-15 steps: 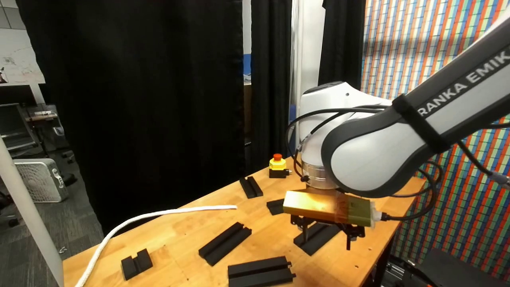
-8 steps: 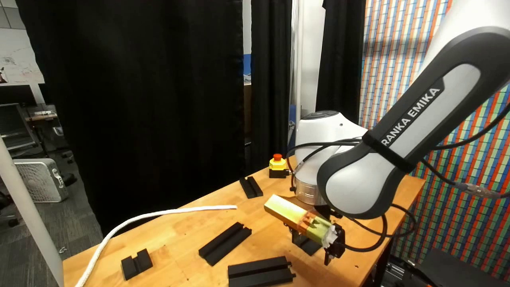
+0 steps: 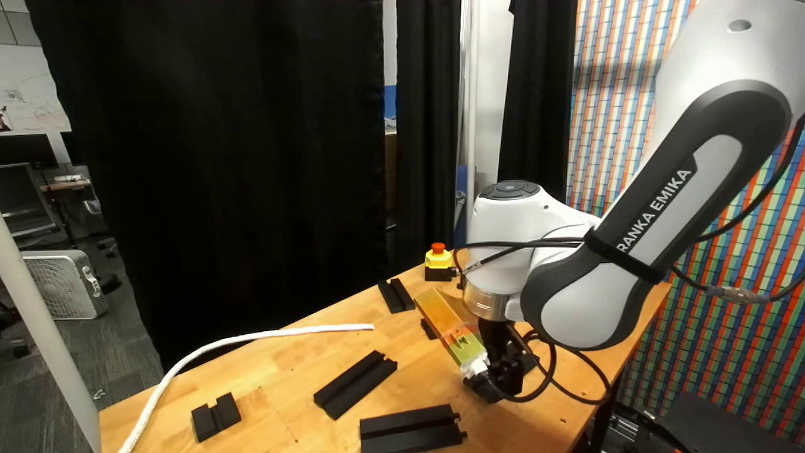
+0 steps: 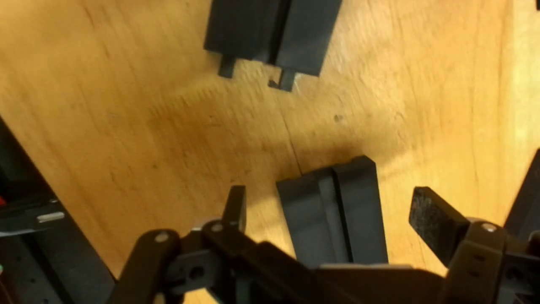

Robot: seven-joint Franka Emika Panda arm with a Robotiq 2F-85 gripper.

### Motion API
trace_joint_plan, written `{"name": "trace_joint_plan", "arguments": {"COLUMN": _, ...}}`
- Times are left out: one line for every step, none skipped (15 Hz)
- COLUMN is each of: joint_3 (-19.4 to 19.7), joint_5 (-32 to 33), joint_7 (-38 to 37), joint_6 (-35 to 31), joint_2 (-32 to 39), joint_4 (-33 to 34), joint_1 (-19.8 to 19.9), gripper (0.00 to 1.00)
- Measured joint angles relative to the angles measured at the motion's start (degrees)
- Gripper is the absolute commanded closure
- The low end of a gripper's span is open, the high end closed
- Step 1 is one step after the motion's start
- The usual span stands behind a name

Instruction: Join the two black pieces of the object

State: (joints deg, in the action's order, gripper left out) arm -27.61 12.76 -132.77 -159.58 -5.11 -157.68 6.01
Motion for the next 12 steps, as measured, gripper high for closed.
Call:
{"name": "trace_joint_plan", "arguments": {"joint_3": 0.0, "joint_5": 4.1, "joint_7": -3.9, "joint_6": 0.0, "joint_2": 0.0, "joint_4": 0.1, "joint_1": 1.2, "gripper": 0.00}}
{"name": "trace_joint_plan", "arguments": {"joint_3": 0.0, "joint_5": 7.7, "joint_7": -6.3, "joint_6": 0.0, "joint_2": 0.0, "joint_4": 0.2, "joint_1": 2.3, "gripper": 0.00}}
{"name": "trace_joint_plan", "arguments": {"joint_3": 0.0, "joint_5": 11.0, "joint_7": -7.9, "joint_6": 0.1, "joint_2": 0.3, "joint_4": 0.5, "joint_1": 3.3, "gripper": 0.00}}
{"name": "trace_joint_plan", "arguments": {"joint_3": 0.0, "joint_5": 13.8, "joint_7": -8.2, "joint_6": 0.0, "joint_2": 0.9, "joint_4": 0.9, "joint_1": 4.1, "gripper": 0.00}}
{"name": "trace_joint_plan", "arguments": {"joint_3": 0.1, "joint_5": 16.2, "joint_7": -8.1, "joint_6": 0.0, "joint_2": 1.8, "joint_4": 1.5, "joint_1": 4.6, "gripper": 0.00}}
{"name": "trace_joint_plan", "arguments": {"joint_3": 0.2, "joint_5": 18.4, "joint_7": -7.6, "joint_6": -0.4, "joint_2": 3.0, "joint_4": 2.2, "joint_1": 5.0, "gripper": 0.00}}
{"name": "trace_joint_plan", "arguments": {"joint_3": 0.3, "joint_5": 20.1, "joint_7": -6.2, "joint_6": -1.1, "joint_2": 4.6, "joint_4": 3.0, "joint_1": 5.3, "gripper": 0.00}}
{"name": "trace_joint_plan", "arguments": {"joint_3": 0.5, "joint_5": 21.0, "joint_7": -4.0, "joint_6": -2.0, "joint_2": 6.3, "joint_4": 3.9, "joint_1": 5.4, "gripper": 0.00}}
{"name": "trace_joint_plan", "arguments": {"joint_3": 0.5, "joint_5": 21.1, "joint_7": -1.2, "joint_6": -2.5, "joint_2": 8.2, "joint_4": 5.0, "joint_1": 5.4, "gripper": 0.00}}
{"name": "trace_joint_plan", "arguments": {"joint_3": 0.5, "joint_5": 21.0, "joint_7": 1.7, "joint_6": -2.7, "joint_2": 10.1, "joint_4": 6.1, "joint_1": 5.4, "gripper": 0.00}}
{"name": "trace_joint_plan", "arguments": {"joint_3": 0.5, "joint_5": 20.6, "joint_7": 4.5, "joint_6": -2.7, "joint_2": 11.7, "joint_4": 7.3, "joint_1": 5.5, "gripper": 0.00}}
{"name": "trace_joint_plan", "arguments": {"joint_3": 0.4, "joint_5": 19.7, "joint_7": 7.4, "joint_6": -2.7, "joint_2": 13.0, "joint_4": 8.3, "joint_1": 5.6, "gripper": 0.00}}
